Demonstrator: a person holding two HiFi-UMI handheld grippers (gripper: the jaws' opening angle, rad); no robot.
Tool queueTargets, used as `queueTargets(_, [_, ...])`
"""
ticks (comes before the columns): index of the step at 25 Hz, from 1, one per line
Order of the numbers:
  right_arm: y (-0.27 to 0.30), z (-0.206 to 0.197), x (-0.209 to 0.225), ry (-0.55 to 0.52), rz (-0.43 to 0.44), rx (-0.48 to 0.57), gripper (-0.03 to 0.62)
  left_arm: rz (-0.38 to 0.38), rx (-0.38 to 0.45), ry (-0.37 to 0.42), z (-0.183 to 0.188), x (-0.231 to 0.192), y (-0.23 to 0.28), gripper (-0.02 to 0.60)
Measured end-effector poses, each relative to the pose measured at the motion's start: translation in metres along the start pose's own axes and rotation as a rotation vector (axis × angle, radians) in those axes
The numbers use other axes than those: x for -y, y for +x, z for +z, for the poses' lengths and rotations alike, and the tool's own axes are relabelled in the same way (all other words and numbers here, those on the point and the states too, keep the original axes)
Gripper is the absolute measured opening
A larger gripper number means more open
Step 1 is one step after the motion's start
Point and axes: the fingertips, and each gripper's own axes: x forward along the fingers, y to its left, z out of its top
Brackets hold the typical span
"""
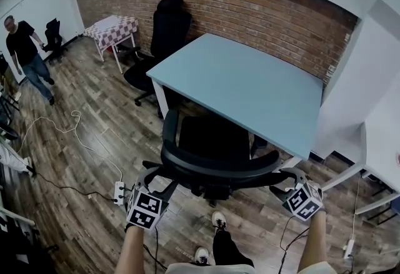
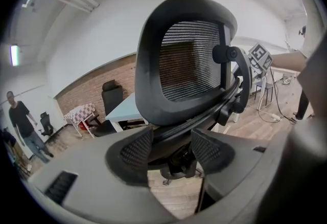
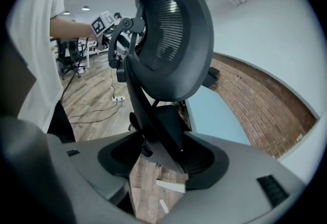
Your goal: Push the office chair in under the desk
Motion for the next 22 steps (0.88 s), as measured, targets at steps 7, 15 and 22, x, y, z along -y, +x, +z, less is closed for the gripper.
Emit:
queueTargets(7, [0.008, 0.0, -0.002, -0.25, -0.017, -0.134, 0.226, 0.009, -0.018, 0.001, 0.003, 0.005, 0.002, 0.273])
queueTargets(15, [0.01, 0.0, -0.007, -0.421, 0.021, -0.236, 0.185, 0.018, -0.02, -0.015, 0.004, 0.008, 0.002, 0.275])
queueTargets(22, [0.008, -0.003, -0.009, -0.437, 0.046, -0.281, 0.167, 0.003, -0.011, -0.025, 0.009, 0.009, 0.005, 0.268])
